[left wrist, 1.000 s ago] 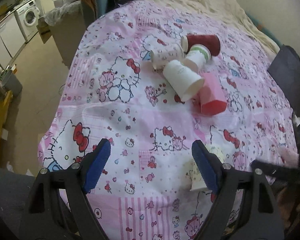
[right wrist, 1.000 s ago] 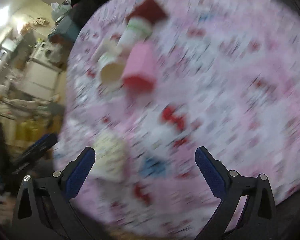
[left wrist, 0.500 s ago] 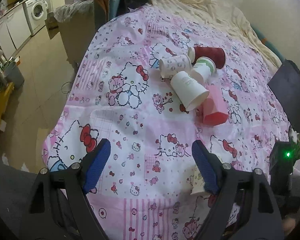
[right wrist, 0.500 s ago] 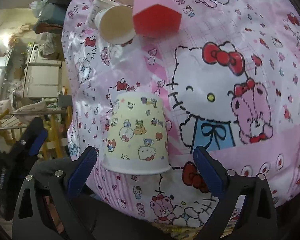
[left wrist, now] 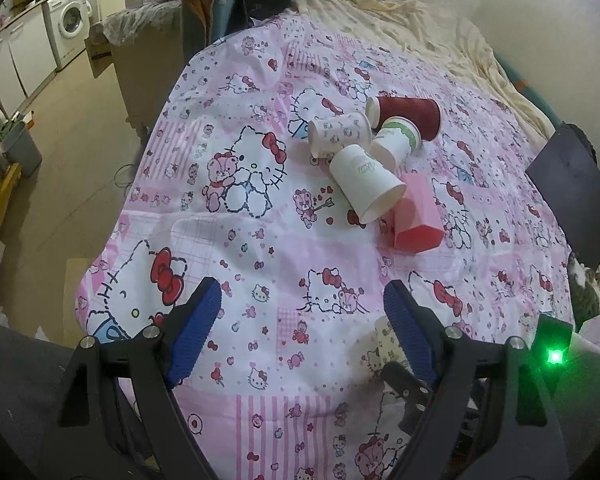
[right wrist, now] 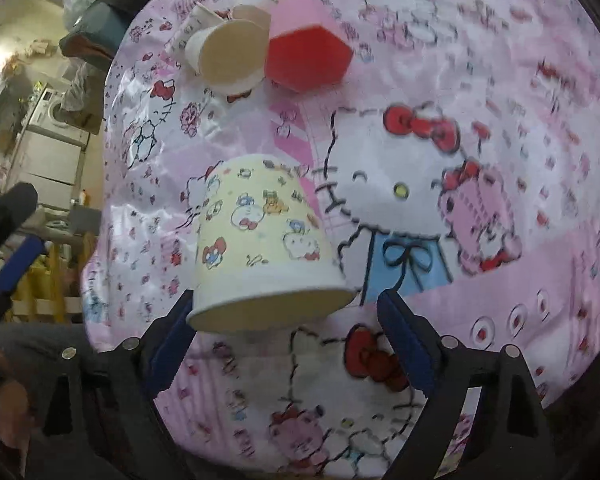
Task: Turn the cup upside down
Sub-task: 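Lift the cup with the right tool and hold it toward the left tool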
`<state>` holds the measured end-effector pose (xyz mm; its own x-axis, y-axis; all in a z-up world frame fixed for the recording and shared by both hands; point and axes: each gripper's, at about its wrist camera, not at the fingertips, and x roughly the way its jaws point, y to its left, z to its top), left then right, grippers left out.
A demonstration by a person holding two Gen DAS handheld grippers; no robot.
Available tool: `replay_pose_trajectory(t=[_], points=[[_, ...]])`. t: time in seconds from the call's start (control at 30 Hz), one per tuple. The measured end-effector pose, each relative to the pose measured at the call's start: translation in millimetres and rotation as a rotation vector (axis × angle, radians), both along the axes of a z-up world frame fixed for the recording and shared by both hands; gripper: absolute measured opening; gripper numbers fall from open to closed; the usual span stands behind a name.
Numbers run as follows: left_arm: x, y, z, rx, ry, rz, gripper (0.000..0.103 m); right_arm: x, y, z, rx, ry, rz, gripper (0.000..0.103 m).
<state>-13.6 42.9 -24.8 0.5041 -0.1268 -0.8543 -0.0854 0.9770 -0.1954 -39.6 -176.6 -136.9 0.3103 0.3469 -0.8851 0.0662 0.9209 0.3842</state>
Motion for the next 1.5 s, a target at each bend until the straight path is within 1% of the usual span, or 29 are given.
replay_pose_trajectory(t=[0.03,0.1,0.13,0.17,0.2,0.3,0.4,0.47,0.6,0.67,0.8,0.9,0.93,0.97,1.0,1.03,1.1,1.13,1.2,1.23,1.27,1.33,1.43,1.5], points=[[0,0,0,-0.001,-0.002,-0.001,0.081,0,2,3,-0.036,-0.040,0.013,0.091],[-1,0,2,-0.001,-0.010,0.001,0.081,-1,3,7,-0.058,-0.075,0.035,0.089],[-1,0,2,0.000,-0.011,0.001,0.081,-1,5,9,-0.072,-0.090,0.048,0.084],[-1,-1,2,0.001,-0.011,0.000,0.081,-1,6,10,-0.083,-0.100,0.066,0.076],[-1,0,1,0.001,-0.010,0.000,0.081,0,11,11,-0.091,-0.109,0.088,0.071],[0,-2,2,0.005,-0.010,-0.006,0.081,0,11,16,-0.095,-0.140,0.109,0.070],[-1,-2,3,0.008,-0.014,-0.010,0.081,-1,5,21,-0.070,-0.143,0.100,0.070],[-1,-1,4,-0.001,-0.019,-0.013,0.081,-1,-2,30,-0.052,-0.159,0.096,0.070],[1,-4,6,0.005,-0.027,-0.033,0.081,4,-24,62,-0.046,-0.231,0.116,0.070],[4,-7,9,0.024,-0.033,-0.034,0.081,10,-42,83,-0.073,-0.281,0.120,0.070],[12,-15,20,0.091,-0.079,-0.024,0.081,28,-76,117,-0.136,-0.373,0.110,0.070],[18,-24,29,0.127,-0.114,-0.038,0.081,38,-89,130,-0.138,-0.424,0.099,0.070],[21,-26,31,0.128,-0.119,-0.042,0.081,42,-93,134,-0.128,-0.440,0.094,0.070],[23,-26,32,0.118,-0.124,-0.046,0.081,44,-94,135,-0.119,-0.447,0.092,0.070],[26,-27,34,0.092,-0.131,-0.049,0.082,47,-96,135,-0.107,-0.452,0.093,0.070],[29,-29,35,0.086,-0.132,-0.049,0.087,50,-96,135,-0.087,-0.458,0.097,0.070],[37,-36,35,0.103,-0.128,-0.071,0.096,54,-97,130,-0.059,-0.466,0.111,0.070],[42,-42,34,0.112,-0.121,-0.095,0.096,56,-97,128,-0.053,-0.468,0.118,0.070],[49,-51,34,0.131,-0.117,-0.129,0.096,57,-95,120,-0.072,-0.476,0.143,0.070],[53,-58,34,0.139,-0.122,-0.152,0.096,58,-95,115,-0.079,-0.469,0.146,0.070],[55,-61,34,0.136,-0.125,-0.163,0.096,60,-97,111,-0.064,-0.449,0.137,0.070],[59,-69,33,0.082,-0.127,-0.210,0.096,62,-99,106,-0.024,-0.425,0.138,0.070],[60,-75,26,0.041,-0.137,-0.257,0.096,60,-88,106,-0.051,-0.429,0.192,0.070],[59,-79,20,0.029,-0.130,-0.288,0.096,59,-82,102,-0.055,-0.417,0.223,0.070]])
